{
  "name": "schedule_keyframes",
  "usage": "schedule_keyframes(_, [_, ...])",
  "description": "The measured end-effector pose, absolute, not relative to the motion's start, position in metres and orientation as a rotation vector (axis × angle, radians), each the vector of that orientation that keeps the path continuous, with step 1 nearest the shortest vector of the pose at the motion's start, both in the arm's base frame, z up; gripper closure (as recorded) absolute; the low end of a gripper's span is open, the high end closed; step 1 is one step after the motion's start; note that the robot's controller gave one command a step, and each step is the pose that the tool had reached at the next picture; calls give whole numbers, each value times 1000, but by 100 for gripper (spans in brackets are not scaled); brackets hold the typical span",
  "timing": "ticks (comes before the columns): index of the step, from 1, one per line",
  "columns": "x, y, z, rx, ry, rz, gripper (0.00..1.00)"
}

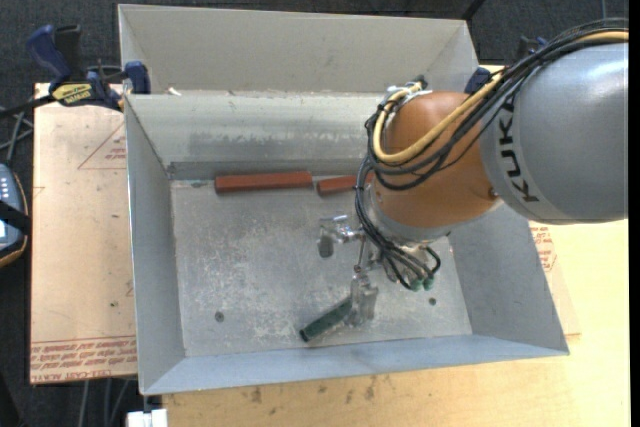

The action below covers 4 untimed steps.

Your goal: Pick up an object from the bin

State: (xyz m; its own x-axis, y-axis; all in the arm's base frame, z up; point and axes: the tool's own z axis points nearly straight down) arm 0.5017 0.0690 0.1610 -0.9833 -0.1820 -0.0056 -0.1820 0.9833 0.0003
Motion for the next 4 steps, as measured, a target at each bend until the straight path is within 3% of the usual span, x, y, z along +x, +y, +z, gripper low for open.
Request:
schedule_keyframes(1, [516,13,104,-322,3121,2,0])
schedule_keyframes(2, [521,98,71,-591,3083,4,100])
schedule_keyframes(4, [520,97,72,-590,3085,4,100])
